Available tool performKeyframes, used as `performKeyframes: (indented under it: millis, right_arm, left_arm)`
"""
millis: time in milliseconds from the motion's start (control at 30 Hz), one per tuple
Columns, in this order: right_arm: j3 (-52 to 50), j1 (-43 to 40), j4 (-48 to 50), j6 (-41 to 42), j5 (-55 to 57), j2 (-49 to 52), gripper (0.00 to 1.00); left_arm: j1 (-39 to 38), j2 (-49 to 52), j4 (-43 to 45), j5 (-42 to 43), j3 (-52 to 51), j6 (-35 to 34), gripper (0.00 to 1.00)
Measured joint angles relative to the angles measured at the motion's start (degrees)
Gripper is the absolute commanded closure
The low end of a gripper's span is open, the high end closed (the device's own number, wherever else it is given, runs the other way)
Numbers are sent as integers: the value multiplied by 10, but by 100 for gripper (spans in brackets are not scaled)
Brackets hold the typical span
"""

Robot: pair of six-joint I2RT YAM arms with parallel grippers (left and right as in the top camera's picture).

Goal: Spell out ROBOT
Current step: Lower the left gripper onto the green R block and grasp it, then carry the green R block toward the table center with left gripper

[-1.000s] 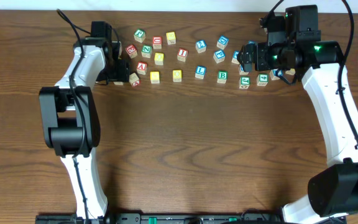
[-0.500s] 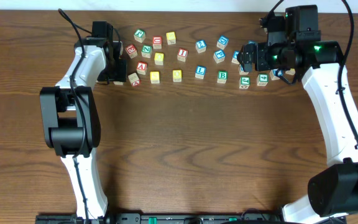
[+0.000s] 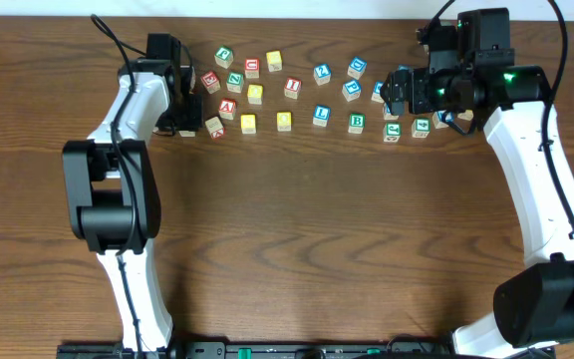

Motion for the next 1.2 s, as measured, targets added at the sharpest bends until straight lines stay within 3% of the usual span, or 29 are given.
performKeyframes:
  millis: [433,833,1200]
  right_arm:
    - [0,0,0,0,0,0,1]
    - [0,0,0,0,0,0,1]
    - [0,0,0,0,0,0,1]
  left_arm:
    - [-10,-134,-128,3,-1,-46,68]
    - [-84,-207,-257,14,-1,-74,68]
    - [-154,-207,-225,16,-81,-116,68]
